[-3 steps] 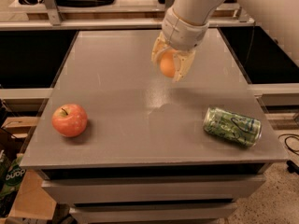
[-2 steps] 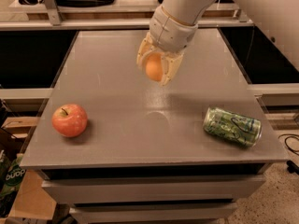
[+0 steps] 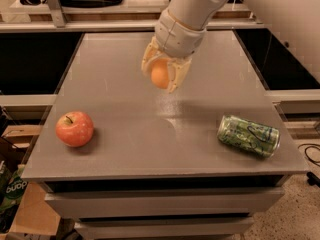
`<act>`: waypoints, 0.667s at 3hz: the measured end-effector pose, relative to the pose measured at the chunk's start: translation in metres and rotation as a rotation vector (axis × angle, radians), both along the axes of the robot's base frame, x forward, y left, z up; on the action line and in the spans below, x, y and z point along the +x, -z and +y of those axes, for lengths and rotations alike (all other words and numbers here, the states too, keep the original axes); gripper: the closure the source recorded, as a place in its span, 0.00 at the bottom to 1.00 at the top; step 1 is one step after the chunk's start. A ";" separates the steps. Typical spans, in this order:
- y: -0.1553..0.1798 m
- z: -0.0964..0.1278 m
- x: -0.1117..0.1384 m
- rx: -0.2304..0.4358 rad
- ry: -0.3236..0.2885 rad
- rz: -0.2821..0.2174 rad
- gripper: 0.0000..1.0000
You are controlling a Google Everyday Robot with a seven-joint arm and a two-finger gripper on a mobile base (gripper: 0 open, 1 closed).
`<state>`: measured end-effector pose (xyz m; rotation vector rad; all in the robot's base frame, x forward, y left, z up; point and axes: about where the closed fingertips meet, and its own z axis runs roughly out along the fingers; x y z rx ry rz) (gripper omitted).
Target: Move orange near apple
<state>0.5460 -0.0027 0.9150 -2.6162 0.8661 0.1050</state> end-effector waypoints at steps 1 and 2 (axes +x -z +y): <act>0.012 0.039 -0.009 0.018 -0.092 0.012 1.00; 0.022 0.075 -0.020 0.019 -0.161 0.027 1.00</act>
Offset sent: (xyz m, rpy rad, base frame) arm -0.0358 0.1220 -0.0351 0.0144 0.0572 0.2566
